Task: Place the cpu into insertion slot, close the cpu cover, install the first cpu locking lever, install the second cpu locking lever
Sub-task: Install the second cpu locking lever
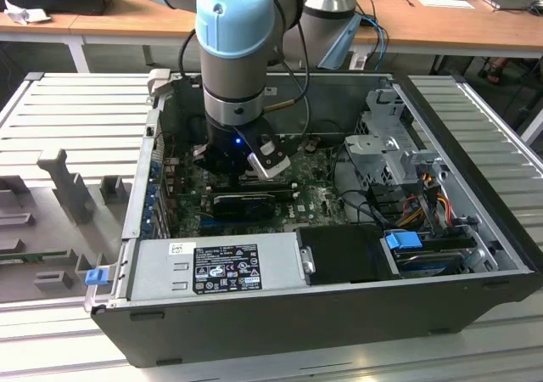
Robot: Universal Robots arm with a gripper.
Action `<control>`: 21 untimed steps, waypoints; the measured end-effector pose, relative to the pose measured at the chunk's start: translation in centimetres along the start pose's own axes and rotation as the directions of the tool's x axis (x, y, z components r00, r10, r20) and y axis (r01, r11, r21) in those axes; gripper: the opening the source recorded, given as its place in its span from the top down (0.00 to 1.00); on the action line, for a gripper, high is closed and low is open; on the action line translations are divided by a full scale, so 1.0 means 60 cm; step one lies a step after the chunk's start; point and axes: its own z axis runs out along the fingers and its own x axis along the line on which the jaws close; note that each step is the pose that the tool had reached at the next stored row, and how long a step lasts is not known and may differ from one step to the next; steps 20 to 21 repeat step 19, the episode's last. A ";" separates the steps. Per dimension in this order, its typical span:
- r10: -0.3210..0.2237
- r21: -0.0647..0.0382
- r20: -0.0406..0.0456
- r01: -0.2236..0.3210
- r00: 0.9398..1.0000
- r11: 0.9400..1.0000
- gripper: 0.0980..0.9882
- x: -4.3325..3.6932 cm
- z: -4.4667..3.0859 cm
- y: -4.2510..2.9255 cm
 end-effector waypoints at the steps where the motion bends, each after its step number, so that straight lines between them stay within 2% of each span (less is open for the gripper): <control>1: -0.001 -0.004 0.000 0.001 1.000 1.000 0.99 0.002 0.002 0.000; 8: -0.004 -0.028 0.002 0.004 1.000 1.000 0.99 0.004 0.010 -0.002; 11: -0.004 -0.031 0.003 0.004 1.000 1.000 0.99 0.004 0.010 -0.002; 12: -0.004 -0.032 0.003 0.004 1.000 0.999 0.99 0.004 0.006 -0.001; 14: -0.004 -0.032 0.003 0.004 1.000 0.999 0.99 0.004 -0.019 0.004; 15: -0.004 -0.032 0.003 0.004 1.000 0.999 0.99 0.004 -0.024 0.005; 18: -0.004 -0.032 0.003 0.004 1.000 0.999 0.99 0.004 -0.033 0.006; 21: -0.004 -0.032 0.003 0.004 1.000 0.999 0.99 0.004 -0.034 0.007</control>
